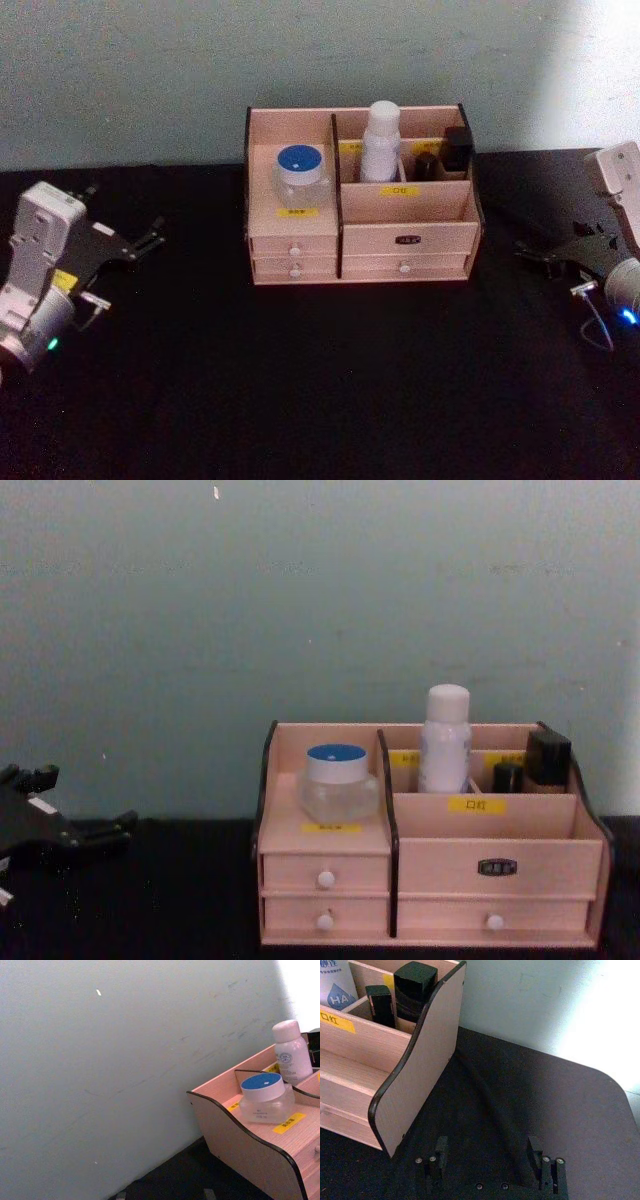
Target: Pick up the facial cleanser and watermelon frost from the table and place them into the tiered storage box.
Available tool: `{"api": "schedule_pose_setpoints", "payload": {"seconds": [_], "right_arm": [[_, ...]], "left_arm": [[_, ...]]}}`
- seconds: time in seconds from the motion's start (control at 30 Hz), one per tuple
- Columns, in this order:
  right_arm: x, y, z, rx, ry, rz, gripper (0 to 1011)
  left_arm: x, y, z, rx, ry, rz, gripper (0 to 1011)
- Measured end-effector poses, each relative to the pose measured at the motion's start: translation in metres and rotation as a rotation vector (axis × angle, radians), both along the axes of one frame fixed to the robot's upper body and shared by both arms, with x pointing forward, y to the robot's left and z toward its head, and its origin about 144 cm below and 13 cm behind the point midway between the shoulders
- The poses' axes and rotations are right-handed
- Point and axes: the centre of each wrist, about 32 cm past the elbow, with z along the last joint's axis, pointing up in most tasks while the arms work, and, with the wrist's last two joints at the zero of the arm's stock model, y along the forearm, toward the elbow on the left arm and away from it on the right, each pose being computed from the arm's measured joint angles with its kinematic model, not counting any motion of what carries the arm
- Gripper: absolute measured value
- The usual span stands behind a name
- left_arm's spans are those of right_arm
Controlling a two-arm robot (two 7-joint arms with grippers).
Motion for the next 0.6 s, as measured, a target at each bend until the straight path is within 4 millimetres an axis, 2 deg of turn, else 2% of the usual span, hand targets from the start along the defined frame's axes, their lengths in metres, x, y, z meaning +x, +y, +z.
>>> {"api": "schedule_pose_setpoints", "payload": {"seconds": [0.6], "right_arm": [[-0.0003, -0.0002, 0.0007, 0.002, -0.002, 0.001, 1000]], "left_arm": [[0.0000, 0.0000, 0.0000, 0.000, 0.000, 0.000, 1001]]}}
